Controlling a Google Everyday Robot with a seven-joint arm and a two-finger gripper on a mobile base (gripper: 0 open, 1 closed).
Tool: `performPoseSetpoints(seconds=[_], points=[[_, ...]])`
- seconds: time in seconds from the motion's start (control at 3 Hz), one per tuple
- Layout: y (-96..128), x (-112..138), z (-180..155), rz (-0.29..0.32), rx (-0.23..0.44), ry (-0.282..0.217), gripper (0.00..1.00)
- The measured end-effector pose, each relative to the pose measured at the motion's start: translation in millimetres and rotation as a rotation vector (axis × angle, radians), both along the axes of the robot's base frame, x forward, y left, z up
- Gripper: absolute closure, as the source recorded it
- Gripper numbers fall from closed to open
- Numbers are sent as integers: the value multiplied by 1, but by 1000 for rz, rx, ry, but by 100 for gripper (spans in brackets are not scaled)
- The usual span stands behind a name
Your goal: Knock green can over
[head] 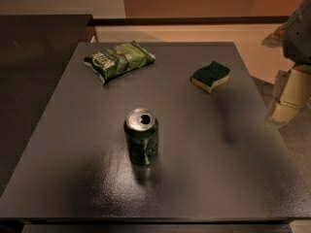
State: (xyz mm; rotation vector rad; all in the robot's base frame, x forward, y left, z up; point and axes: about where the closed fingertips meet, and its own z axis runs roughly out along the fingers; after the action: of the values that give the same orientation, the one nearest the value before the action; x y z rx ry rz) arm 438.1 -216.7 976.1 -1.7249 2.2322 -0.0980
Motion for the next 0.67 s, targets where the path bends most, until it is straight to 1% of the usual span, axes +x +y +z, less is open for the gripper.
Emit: performPoseSetpoints(seconds=[0.67], points=[[3, 0, 1, 10, 12, -8, 0]])
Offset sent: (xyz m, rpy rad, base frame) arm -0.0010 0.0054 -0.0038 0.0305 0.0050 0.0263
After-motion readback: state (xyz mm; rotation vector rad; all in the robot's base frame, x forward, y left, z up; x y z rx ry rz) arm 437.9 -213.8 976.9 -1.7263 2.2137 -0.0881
